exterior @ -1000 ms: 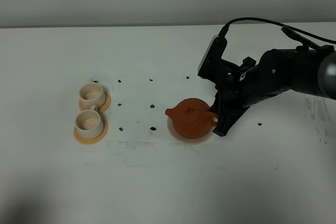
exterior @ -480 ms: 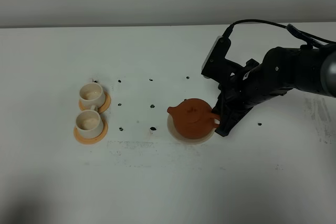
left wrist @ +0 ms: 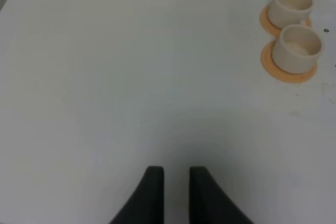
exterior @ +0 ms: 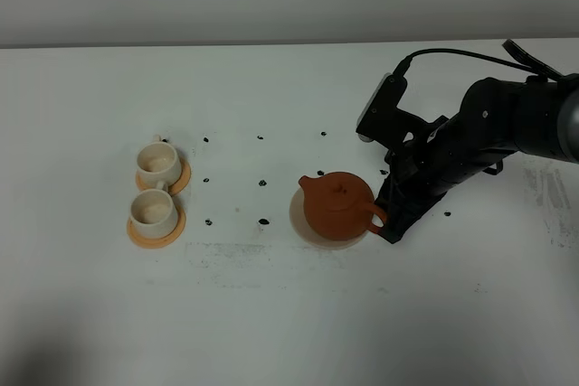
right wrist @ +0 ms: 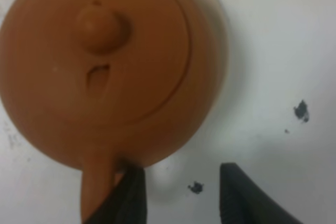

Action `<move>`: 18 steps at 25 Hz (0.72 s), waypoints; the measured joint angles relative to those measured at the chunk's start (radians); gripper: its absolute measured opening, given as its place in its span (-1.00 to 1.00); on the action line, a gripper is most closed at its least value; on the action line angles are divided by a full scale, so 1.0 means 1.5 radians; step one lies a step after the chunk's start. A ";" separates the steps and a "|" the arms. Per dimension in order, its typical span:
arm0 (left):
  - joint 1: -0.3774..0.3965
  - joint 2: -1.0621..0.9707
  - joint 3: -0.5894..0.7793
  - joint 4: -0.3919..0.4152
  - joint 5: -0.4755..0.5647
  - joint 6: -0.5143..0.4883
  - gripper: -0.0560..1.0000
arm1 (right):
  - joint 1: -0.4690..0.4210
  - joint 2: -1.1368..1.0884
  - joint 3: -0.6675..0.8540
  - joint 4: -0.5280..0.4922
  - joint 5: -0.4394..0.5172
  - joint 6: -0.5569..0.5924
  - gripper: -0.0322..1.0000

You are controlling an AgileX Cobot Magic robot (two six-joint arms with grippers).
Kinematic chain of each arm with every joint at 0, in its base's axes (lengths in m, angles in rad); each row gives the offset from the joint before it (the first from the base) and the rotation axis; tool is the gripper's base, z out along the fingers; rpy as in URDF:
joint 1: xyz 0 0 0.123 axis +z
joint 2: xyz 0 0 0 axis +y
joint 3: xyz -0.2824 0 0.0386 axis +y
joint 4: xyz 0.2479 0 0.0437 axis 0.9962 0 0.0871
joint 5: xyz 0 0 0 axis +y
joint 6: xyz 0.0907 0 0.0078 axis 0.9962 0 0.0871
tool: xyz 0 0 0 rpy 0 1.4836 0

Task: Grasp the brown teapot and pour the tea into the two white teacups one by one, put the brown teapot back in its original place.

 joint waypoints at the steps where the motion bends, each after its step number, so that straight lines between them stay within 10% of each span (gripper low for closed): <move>1: 0.000 0.000 0.000 0.000 0.000 0.000 -0.69 | 0.000 0.000 0.000 0.002 0.004 -0.001 -0.31; 18: 0.000 0.000 0.000 0.000 0.000 -0.001 -0.69 | -0.002 0.000 0.000 0.110 0.030 -0.049 -0.31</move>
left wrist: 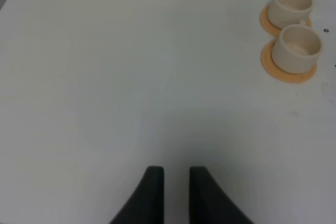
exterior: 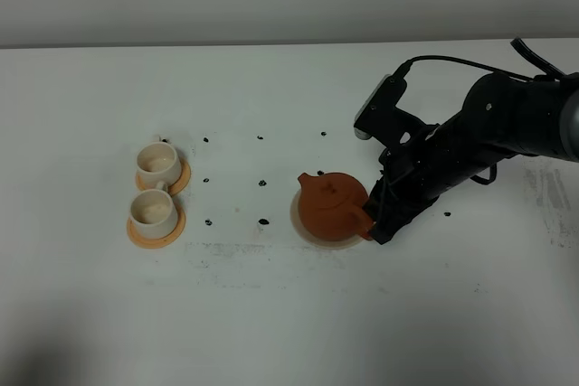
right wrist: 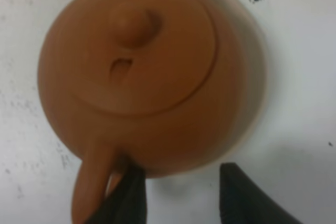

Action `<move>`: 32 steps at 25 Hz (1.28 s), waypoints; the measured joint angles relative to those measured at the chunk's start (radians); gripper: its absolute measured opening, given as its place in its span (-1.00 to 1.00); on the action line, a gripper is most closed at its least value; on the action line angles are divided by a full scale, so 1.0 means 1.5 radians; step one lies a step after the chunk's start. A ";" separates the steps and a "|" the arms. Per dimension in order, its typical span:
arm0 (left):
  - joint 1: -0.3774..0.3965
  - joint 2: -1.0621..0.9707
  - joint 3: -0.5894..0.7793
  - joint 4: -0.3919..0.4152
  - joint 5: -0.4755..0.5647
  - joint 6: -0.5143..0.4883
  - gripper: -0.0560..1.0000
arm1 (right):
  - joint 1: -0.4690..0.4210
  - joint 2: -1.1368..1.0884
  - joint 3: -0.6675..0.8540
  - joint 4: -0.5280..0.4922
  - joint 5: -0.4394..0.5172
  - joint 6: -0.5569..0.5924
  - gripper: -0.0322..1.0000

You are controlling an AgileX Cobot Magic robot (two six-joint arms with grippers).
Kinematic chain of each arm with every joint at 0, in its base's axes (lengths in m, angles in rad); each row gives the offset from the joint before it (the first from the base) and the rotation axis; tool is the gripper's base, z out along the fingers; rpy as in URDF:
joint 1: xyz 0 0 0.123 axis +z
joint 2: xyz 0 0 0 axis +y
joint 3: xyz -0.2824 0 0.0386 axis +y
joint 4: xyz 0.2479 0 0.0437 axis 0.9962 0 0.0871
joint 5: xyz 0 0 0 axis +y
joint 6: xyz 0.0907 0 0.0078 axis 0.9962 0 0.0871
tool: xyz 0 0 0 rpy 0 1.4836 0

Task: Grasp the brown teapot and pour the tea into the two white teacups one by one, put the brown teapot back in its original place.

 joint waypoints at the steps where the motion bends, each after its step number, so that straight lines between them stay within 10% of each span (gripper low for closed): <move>1: 0.000 0.000 0.000 0.000 0.000 0.000 -0.69 | 0.000 0.000 0.000 0.005 0.001 -0.004 -0.31; 32: 0.000 0.000 0.000 0.000 0.000 0.001 -0.69 | -0.007 0.013 0.000 0.071 0.021 -0.005 -0.31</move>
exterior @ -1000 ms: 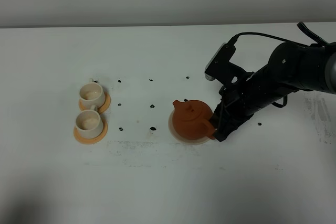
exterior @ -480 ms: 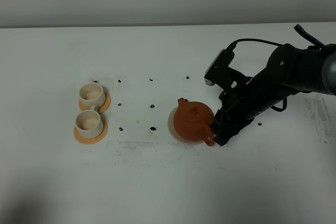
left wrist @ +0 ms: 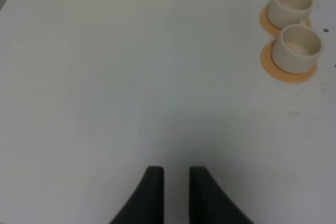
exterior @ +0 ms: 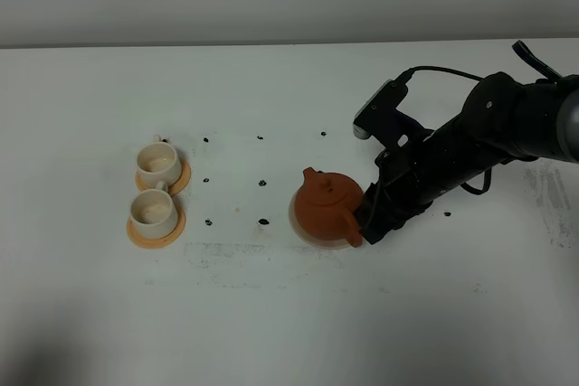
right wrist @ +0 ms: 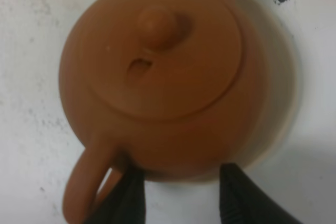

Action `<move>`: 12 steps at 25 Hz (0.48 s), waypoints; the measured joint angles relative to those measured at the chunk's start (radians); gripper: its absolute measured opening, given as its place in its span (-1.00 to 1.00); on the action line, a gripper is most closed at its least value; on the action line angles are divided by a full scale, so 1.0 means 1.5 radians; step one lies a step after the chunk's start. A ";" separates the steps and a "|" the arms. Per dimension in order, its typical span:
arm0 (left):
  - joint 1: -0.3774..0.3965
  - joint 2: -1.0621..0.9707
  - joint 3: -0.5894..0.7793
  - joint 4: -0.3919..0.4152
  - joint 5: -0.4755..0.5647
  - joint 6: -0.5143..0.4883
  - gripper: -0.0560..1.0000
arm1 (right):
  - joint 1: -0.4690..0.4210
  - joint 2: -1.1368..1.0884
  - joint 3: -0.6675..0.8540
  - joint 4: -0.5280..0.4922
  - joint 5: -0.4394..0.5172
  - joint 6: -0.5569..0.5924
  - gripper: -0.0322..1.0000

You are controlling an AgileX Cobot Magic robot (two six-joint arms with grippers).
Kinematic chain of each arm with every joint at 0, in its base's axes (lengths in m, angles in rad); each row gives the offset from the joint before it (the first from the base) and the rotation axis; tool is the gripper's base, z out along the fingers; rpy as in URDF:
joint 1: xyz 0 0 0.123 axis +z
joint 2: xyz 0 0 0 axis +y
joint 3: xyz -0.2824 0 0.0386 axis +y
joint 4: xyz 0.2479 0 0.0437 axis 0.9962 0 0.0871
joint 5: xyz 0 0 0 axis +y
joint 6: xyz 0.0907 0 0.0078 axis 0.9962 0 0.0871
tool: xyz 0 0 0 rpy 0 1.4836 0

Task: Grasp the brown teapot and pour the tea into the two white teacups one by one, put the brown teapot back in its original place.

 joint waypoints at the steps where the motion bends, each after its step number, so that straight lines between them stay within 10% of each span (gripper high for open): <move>1: 0.000 0.000 0.000 0.000 0.000 0.000 -0.69 | 0.000 0.002 0.000 0.003 0.000 0.000 -0.31; 12: 0.000 0.000 0.000 0.000 0.000 0.000 -0.69 | -0.001 0.016 0.000 0.003 0.009 0.000 -0.31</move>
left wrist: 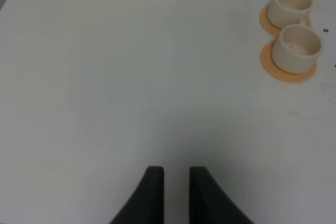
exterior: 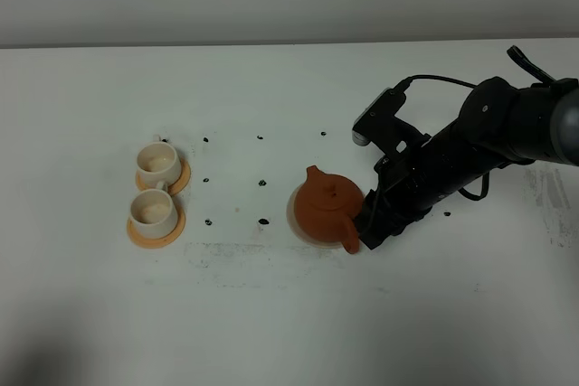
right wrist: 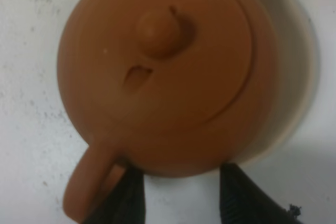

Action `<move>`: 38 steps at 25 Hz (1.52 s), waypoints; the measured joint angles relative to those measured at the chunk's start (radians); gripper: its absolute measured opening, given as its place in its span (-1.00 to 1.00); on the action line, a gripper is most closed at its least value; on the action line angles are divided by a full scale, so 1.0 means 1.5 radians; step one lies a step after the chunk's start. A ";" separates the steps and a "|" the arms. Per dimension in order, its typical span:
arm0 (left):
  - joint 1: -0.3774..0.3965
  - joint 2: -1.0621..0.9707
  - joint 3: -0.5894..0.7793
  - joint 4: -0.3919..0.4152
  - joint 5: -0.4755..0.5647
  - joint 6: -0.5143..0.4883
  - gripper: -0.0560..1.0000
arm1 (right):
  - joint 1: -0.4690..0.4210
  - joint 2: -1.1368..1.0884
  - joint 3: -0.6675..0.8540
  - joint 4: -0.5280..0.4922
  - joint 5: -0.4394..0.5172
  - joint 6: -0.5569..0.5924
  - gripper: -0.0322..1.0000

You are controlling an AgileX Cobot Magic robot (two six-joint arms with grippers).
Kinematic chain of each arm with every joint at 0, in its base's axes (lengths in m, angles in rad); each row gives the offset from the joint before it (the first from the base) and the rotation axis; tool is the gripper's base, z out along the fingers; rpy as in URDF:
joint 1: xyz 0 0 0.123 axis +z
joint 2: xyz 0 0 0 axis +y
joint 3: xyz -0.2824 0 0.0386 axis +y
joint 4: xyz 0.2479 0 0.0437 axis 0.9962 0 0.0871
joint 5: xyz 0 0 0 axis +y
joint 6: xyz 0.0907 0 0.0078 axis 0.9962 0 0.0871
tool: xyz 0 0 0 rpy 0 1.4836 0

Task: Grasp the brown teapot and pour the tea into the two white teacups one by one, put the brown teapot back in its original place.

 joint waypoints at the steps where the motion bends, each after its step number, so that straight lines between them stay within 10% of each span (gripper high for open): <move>1: 0.000 0.000 0.000 0.000 0.000 0.000 -0.69 | 0.000 0.000 0.000 0.000 0.000 0.000 -0.31; 28: 0.000 0.000 0.000 0.000 0.000 0.000 -0.69 | -0.033 0.005 0.000 -0.038 -0.012 0.010 -0.31; 38: 0.000 0.000 0.000 0.000 0.000 -0.001 -0.69 | -0.056 -0.059 0.000 -0.175 -0.006 0.197 -0.31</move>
